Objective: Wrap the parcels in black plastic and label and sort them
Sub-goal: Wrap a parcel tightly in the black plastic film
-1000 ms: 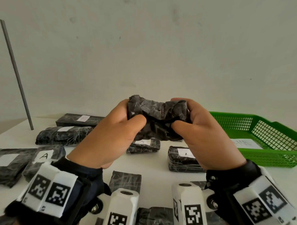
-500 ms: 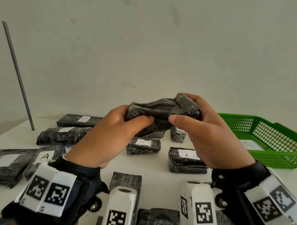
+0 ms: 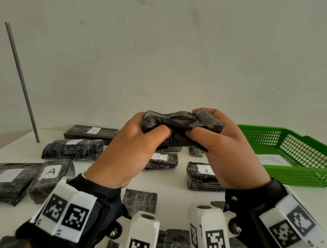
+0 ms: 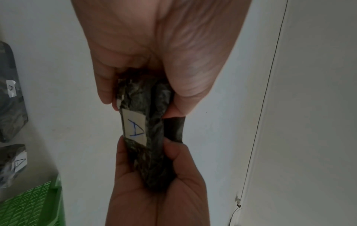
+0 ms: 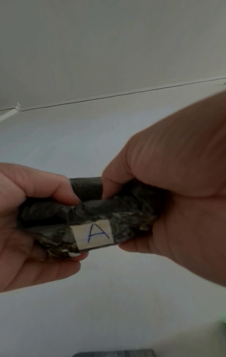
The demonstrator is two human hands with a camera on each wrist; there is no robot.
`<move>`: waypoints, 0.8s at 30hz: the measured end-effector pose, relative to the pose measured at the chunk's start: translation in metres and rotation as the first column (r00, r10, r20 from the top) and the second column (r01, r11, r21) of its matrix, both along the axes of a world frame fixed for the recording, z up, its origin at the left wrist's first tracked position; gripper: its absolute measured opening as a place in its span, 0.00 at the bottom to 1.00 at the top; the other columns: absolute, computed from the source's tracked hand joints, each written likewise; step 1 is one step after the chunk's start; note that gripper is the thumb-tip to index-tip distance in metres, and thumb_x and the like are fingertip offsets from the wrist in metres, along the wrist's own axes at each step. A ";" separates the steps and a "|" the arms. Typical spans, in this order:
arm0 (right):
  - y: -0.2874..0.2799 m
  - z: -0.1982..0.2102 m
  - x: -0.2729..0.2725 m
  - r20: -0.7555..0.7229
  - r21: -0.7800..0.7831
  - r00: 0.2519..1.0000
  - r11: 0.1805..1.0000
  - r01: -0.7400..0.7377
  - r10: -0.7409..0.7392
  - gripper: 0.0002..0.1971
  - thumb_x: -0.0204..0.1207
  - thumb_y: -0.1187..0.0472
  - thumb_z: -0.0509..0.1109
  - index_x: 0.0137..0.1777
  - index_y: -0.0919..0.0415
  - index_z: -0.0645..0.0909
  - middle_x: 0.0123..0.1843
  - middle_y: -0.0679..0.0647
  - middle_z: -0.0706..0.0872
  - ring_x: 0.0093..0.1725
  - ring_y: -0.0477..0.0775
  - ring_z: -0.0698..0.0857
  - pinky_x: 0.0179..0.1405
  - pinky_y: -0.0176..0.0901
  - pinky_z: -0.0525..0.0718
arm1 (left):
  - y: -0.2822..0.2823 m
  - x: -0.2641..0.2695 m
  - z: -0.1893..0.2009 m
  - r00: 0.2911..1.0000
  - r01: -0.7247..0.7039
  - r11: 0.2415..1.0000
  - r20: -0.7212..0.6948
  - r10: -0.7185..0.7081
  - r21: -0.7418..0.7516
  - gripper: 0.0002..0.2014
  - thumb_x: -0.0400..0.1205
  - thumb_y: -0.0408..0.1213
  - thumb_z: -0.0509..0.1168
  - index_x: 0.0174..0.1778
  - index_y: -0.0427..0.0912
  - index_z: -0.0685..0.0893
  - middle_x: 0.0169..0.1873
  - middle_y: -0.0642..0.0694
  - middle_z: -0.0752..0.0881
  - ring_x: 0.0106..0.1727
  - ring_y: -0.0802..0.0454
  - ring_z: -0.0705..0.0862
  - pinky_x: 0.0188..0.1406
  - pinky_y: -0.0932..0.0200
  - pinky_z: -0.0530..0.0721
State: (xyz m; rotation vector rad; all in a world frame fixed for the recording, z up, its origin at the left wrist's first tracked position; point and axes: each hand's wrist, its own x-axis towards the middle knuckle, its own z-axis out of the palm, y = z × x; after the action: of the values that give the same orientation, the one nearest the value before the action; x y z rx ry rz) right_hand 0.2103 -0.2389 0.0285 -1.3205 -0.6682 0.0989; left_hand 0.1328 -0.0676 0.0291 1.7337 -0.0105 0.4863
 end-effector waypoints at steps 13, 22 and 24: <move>-0.002 0.000 -0.002 -0.001 0.012 0.998 0.998 -0.063 0.063 0.21 0.72 0.63 0.70 0.67 0.64 0.82 0.53 0.53 0.93 0.54 0.42 0.92 0.55 0.35 0.86 | 0.001 0.000 0.002 1.000 0.007 0.999 -0.006 -0.008 -0.048 0.14 0.76 0.43 0.66 0.53 0.44 0.91 0.55 0.47 0.94 0.62 0.49 0.91 0.72 0.41 0.83; -0.005 0.003 -0.001 -0.077 0.042 0.994 0.996 -0.074 0.077 0.24 0.67 0.59 0.73 0.65 0.61 0.85 0.55 0.60 0.91 0.56 0.53 0.89 0.63 0.42 0.82 | -0.001 -0.001 0.004 0.999 -0.017 1.000 -0.036 0.017 -0.006 0.21 0.72 0.52 0.67 0.55 0.42 0.87 0.60 0.36 0.90 0.66 0.38 0.88 0.74 0.31 0.80; -0.003 0.002 0.001 -0.070 -0.014 0.994 0.996 -0.089 0.088 0.27 0.61 0.53 0.73 0.62 0.59 0.86 0.59 0.64 0.92 0.63 0.60 0.90 0.68 0.52 0.81 | 0.001 -0.001 0.004 0.999 -0.019 1.000 -0.042 0.018 -0.017 0.18 0.73 0.49 0.66 0.52 0.43 0.87 0.58 0.39 0.91 0.63 0.42 0.89 0.74 0.34 0.82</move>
State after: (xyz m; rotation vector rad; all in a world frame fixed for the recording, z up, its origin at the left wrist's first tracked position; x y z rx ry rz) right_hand 0.2115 -0.2424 0.0308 -1.2985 -0.6680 0.2218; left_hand 0.1313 -0.0667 0.0329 1.7281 0.0394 0.4619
